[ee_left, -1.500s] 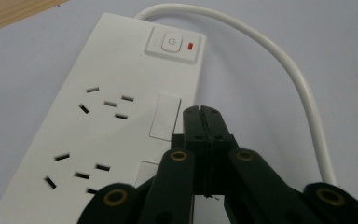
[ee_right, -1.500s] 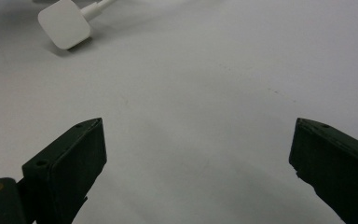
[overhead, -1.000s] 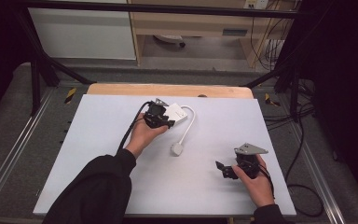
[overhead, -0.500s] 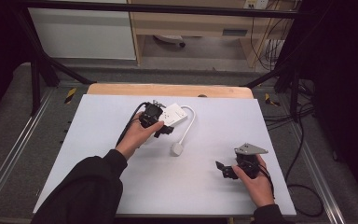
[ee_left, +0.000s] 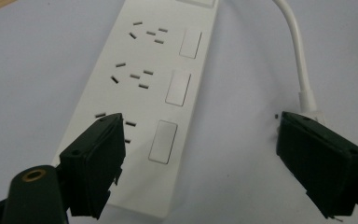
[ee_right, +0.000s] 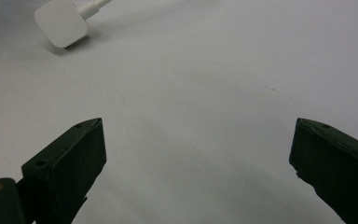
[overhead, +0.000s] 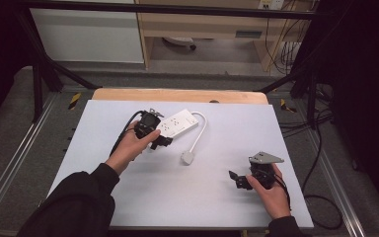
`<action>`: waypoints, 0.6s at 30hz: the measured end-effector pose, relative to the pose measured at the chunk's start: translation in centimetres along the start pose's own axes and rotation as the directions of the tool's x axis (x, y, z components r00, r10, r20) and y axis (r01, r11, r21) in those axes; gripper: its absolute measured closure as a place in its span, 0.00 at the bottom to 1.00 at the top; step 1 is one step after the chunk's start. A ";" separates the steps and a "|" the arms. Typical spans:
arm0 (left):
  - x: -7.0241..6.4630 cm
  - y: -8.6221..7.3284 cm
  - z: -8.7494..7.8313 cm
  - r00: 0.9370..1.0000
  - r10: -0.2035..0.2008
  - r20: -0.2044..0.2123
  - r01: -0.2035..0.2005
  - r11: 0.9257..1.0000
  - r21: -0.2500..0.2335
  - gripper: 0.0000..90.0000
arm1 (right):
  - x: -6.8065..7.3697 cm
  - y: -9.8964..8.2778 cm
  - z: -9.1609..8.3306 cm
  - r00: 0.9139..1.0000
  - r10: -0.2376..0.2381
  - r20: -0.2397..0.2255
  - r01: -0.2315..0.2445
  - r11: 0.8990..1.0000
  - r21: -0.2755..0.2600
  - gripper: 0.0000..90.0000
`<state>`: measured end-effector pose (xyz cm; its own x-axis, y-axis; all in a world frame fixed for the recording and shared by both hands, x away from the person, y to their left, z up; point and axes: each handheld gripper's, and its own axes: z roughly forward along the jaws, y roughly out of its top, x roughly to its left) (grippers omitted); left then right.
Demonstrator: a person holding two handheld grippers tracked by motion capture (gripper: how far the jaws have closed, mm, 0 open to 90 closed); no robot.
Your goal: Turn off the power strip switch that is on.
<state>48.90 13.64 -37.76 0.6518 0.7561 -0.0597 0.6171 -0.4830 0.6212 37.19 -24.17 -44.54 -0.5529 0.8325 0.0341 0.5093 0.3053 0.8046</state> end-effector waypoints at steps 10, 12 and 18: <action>1.1 -2.6 -3.3 1.000 -0.018 -0.021 0.016 0.997 -0.076 0.17 | 0.0 0.0 0.1 1.000 0.001 0.002 -0.001 1.000 0.001 0.05; 1.3 -3.3 -3.8 0.999 -0.029 -0.026 0.027 0.996 -0.085 0.16 | 0.0 0.0 0.1 1.000 0.000 0.003 0.000 1.000 0.003 0.05; 1.6 -5.1 -5.2 0.999 -0.039 -0.020 0.037 0.992 -0.124 0.11 | 0.0 0.0 0.1 1.000 -0.004 0.005 0.004 1.000 0.004 0.05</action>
<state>44.49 19.63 -36.94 0.6182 0.7830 -0.0688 0.5814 -0.3966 0.7104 37.26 -24.16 -44.64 -0.5515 0.8337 0.0284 0.5101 0.3102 0.8022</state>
